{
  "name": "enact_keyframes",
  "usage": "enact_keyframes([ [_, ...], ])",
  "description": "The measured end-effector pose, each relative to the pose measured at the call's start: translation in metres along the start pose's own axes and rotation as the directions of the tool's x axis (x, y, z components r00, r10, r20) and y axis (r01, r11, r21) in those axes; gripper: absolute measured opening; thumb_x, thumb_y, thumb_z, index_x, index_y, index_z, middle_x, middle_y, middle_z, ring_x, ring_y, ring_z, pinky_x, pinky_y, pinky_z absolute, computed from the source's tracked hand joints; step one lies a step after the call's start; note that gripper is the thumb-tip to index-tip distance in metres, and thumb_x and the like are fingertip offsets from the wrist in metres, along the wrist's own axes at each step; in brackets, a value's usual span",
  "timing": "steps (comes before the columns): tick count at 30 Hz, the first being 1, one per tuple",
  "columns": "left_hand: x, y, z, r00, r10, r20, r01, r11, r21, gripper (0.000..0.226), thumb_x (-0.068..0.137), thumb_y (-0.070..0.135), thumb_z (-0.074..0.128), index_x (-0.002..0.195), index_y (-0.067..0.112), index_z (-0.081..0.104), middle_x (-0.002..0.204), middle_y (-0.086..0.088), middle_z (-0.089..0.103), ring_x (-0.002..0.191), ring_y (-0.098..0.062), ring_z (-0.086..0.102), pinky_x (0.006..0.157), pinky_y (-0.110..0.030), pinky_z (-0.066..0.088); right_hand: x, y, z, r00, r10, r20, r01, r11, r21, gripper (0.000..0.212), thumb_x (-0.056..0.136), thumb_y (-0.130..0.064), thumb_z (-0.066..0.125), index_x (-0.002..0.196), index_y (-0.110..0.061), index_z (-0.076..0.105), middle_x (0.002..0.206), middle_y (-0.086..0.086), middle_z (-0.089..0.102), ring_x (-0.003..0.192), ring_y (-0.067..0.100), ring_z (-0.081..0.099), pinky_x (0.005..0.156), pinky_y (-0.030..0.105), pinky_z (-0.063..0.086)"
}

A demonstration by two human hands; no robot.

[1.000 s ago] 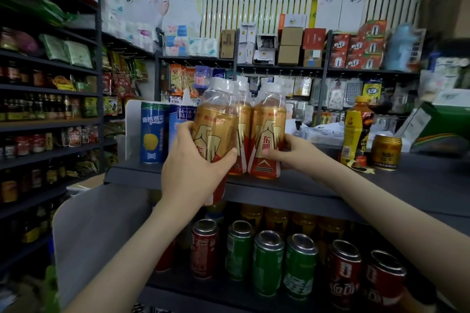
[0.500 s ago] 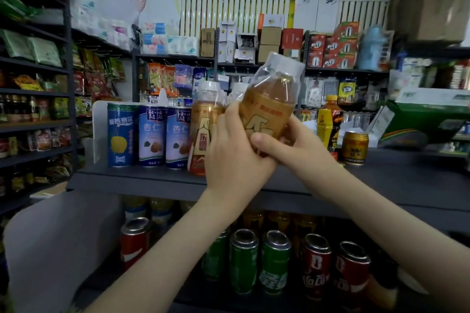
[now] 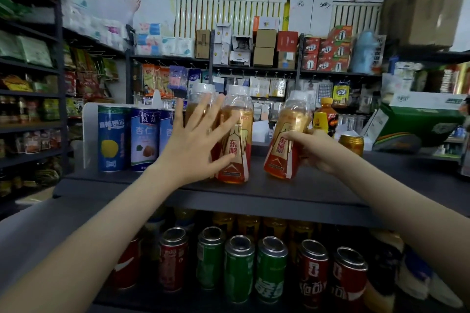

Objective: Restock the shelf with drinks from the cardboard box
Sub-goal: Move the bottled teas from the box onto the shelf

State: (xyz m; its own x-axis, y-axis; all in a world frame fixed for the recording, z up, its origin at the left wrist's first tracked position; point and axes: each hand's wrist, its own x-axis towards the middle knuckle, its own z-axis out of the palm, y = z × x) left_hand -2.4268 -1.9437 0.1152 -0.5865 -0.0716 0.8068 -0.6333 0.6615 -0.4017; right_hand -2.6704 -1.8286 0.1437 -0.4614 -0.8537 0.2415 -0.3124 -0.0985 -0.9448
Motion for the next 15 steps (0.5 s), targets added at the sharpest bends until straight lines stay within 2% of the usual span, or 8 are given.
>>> enact_keyframes([
  [3,0.002,-0.006,0.009,0.992,0.129,-0.003,-0.129,0.989,0.073,0.073,0.090,0.067,0.027,0.150,0.027,0.020,0.157,-0.013,0.012,0.146,-0.031,0.011,0.112,-0.063,0.006,0.026,0.005,0.000,0.999,-0.015,0.037,0.020,0.993,-0.117,0.047,0.086,-0.028,0.069,0.124,-0.010,0.052,0.109,0.008,0.068,0.099,0.022,0.065,0.085,0.039,0.055],
  [5,0.004,-0.008,0.016,0.986,0.168,0.004,-0.168,0.981,0.094,0.073,0.091,0.067,0.028,0.151,0.026,0.020,0.157,-0.013,0.014,0.146,-0.030,0.013,0.112,-0.062,0.011,0.040,0.008,0.001,0.995,-0.061,0.077,0.081,0.953,-0.292,0.055,0.087,-0.037,0.067,0.132,-0.014,0.047,0.120,0.006,0.065,0.103,0.018,0.064,0.091,0.038,0.053],
  [7,0.005,-0.010,0.021,0.983,0.182,-0.018,-0.180,0.980,0.089,0.073,0.092,0.065,0.029,0.151,0.024,0.018,0.157,-0.013,0.015,0.145,-0.029,0.015,0.113,-0.061,0.013,0.050,0.010,0.004,0.984,-0.153,0.088,0.176,0.875,-0.450,0.073,0.090,-0.034,0.064,0.149,-0.019,0.023,0.138,0.004,0.052,0.114,0.018,0.057,0.094,0.033,0.048],
  [9,0.006,-0.010,0.026,0.980,0.195,-0.048,-0.190,0.978,0.092,0.073,0.092,0.065,0.030,0.151,0.023,0.019,0.157,-0.014,0.015,0.145,-0.028,0.017,0.112,-0.061,0.013,0.060,0.013,0.012,0.946,-0.313,0.086,0.303,0.756,-0.580,0.101,0.089,-0.023,0.066,0.151,-0.023,-0.014,0.156,0.007,0.025,0.138,0.025,0.036,0.109,0.039,0.037],
  [10,0.006,-0.011,0.028,0.978,0.199,-0.065,-0.193,0.977,0.095,0.073,0.092,0.064,0.030,0.151,0.022,0.021,0.157,-0.014,0.016,0.145,-0.028,0.018,0.112,-0.061,0.013,0.064,0.015,0.016,0.914,-0.392,0.101,0.356,0.658,-0.663,0.112,0.086,-0.020,0.071,0.149,-0.026,-0.021,0.161,0.007,0.006,0.146,0.026,0.016,0.115,0.045,0.028],
  [11,0.006,-0.011,0.030,0.975,0.204,-0.082,-0.197,0.976,0.095,0.073,0.092,0.064,0.031,0.151,0.021,0.022,0.157,-0.015,0.017,0.145,-0.029,0.019,0.112,-0.061,0.014,0.069,0.017,0.018,0.887,-0.443,0.131,0.380,0.540,-0.751,0.119,0.081,-0.021,0.075,0.148,-0.029,-0.023,0.161,0.006,-0.011,0.148,0.025,-0.003,0.117,0.050,0.019],
  [13,0.007,-0.012,0.033,0.968,0.220,-0.123,-0.209,0.973,0.098,0.072,0.093,0.063,0.032,0.150,0.020,0.024,0.156,-0.015,0.019,0.145,-0.029,0.020,0.112,-0.061,0.014,0.078,0.023,0.021,0.875,-0.446,0.188,0.358,0.336,-0.871,0.125,0.076,-0.028,0.080,0.147,-0.034,-0.022,0.156,0.005,-0.029,0.145,0.025,-0.022,0.118,0.055,0.011],
  [15,0.007,-0.013,0.035,0.960,0.232,-0.158,-0.218,0.971,0.099,0.072,0.093,0.062,0.033,0.150,0.020,0.025,0.156,-0.015,0.020,0.145,-0.029,0.020,0.112,-0.061,0.014,0.085,0.028,0.022,0.890,-0.405,0.212,0.342,0.282,-0.896,0.125,0.075,-0.029,0.080,0.149,-0.037,-0.020,0.152,0.003,-0.039,0.142,0.026,-0.029,0.118,0.053,0.011],
])
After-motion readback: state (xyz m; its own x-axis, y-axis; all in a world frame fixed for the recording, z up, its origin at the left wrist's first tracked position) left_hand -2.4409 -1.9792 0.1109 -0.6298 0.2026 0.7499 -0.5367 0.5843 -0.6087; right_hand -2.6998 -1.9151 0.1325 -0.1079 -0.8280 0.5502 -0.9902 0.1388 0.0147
